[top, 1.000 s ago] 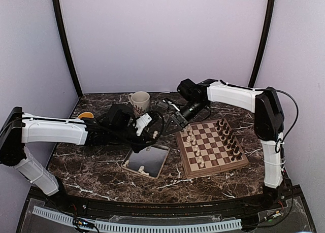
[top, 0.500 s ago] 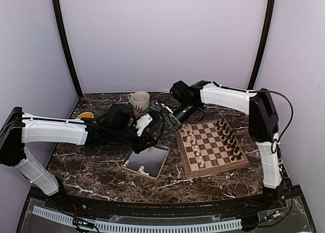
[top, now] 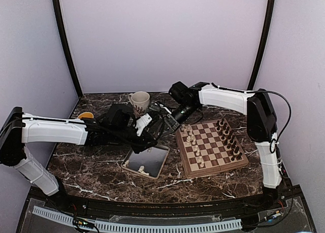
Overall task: Set up the chess pieces on the board
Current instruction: Pass from the left arm to the right, then pick up the king from the chess pile.
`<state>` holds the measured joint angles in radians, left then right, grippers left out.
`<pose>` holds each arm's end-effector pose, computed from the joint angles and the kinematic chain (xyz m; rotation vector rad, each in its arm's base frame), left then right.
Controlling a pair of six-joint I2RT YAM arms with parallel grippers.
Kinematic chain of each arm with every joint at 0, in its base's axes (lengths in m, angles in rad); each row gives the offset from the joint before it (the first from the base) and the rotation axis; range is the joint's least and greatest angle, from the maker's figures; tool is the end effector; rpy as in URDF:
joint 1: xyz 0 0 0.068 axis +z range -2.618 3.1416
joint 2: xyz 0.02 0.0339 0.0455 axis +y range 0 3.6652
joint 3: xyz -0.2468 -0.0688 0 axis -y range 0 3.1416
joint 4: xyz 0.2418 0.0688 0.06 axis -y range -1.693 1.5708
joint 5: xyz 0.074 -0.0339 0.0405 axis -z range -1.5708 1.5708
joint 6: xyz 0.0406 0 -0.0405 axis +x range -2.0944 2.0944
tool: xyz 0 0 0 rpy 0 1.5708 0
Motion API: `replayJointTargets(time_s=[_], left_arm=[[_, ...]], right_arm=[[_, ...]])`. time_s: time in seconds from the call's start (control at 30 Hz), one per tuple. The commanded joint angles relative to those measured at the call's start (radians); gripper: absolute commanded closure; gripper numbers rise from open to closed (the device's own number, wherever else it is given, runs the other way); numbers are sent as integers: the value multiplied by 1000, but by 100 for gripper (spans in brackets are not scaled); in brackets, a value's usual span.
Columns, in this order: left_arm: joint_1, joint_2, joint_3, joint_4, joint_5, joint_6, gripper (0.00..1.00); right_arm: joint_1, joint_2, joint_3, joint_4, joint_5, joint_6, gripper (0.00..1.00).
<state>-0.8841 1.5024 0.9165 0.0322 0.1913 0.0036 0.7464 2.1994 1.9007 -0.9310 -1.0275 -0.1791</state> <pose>0.2062 -0.2637 0.2161 1.0493 1.9333 -0.7125 0.3036 0.3281 0.2098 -1.4324 2.2865 1.5843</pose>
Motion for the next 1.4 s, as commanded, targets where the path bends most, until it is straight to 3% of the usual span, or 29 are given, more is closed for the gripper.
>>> replayJointTargets(time_s=[0.0,0.2,0.33,0.83,1.37], left_arm=[[0,-45,-19,34,-37,-9,68],[0,-139,-195,286,-60,-57,44],[0,-151,-284,420,-49,-76,40],[0,-30,-245,467,29,-94,55],[0,18,-214,486,59,-111,85]], right_arm=[[5,0,33,16,-12,-3,92],[-30,-50,-10,27,-49,-4,92],[-50,-75,-27,34,-68,-6,92],[-67,-93,-51,47,-109,1,92],[-67,-105,-71,48,-79,-12,91]])
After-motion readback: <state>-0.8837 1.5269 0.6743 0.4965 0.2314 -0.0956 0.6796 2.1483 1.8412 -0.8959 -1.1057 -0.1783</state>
